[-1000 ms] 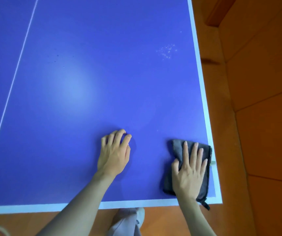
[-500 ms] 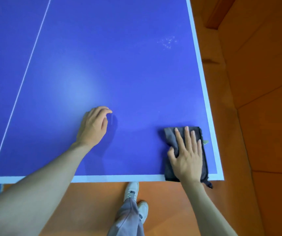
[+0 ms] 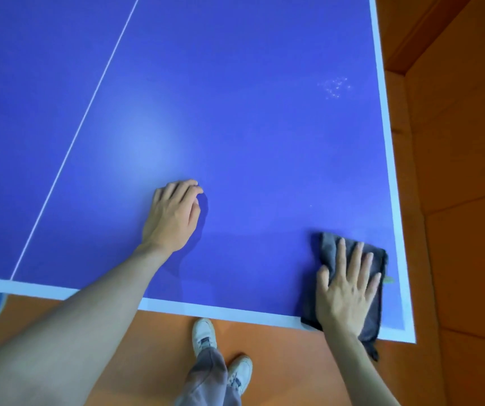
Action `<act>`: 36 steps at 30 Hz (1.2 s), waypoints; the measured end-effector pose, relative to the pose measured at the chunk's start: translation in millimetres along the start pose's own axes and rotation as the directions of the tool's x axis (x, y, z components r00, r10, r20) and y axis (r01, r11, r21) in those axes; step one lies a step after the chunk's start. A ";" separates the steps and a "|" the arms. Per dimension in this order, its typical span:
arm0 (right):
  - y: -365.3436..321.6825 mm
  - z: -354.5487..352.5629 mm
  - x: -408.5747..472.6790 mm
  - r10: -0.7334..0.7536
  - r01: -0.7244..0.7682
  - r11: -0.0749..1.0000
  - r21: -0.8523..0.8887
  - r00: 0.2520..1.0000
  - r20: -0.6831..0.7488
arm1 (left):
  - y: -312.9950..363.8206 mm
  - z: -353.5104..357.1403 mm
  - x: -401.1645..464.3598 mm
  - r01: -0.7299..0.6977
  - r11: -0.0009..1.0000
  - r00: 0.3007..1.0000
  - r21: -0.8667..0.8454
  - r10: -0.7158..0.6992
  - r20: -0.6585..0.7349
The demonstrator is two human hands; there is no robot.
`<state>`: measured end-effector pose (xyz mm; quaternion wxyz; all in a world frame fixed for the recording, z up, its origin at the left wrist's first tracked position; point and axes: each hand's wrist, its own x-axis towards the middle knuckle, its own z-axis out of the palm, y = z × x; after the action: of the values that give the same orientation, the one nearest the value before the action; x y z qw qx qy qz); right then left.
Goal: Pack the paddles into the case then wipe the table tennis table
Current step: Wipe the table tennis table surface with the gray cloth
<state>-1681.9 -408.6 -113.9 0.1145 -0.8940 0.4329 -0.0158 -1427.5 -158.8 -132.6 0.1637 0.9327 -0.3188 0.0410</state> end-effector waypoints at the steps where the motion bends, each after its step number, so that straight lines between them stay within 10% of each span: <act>1: -10.4 14.6 -7.0 -0.025 0.026 0.999 -0.036 1.000 0.018 | 0.1 -0.5 0.7 0.002 1.000 1.000 0.000 -0.002 0.006; 8: -170.6 56.7 -78.4 -0.338 0.339 0.941 -0.012 0.940 0.043 | -5.8 -1.0 1.4 0.016 0.993 1.000 -0.120 -0.014 0.021; 14: -148.5 55.8 -63.2 -0.464 0.464 0.886 0.004 0.886 0.020 | -4.2 -3.1 2.2 0.016 0.991 0.999 -0.130 -0.011 0.041; 22: -1.6 20.6 32.9 -0.095 0.094 0.995 -0.013 0.992 -0.086 | -3.3 -7.2 3.0 0.038 0.998 0.994 -0.051 -0.033 0.105; 28: -18.9 28.2 39.3 0.132 -0.136 0.989 -0.050 0.988 -0.081 | -2.6 -5.4 4.7 0.041 0.999 0.992 -0.007 -0.040 0.123; 36: -171.2 62.5 -24.7 -0.180 0.180 0.984 -0.010 0.978 -0.106 | -1.2 -5.5 3.4 0.075 0.997 0.986 -0.013 -0.072 0.152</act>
<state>-1557.5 -274.9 -135.6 0.0893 -0.9275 0.3556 -0.0736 -1423.9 -158.1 -127.1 0.1492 0.9427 -0.2959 -0.0392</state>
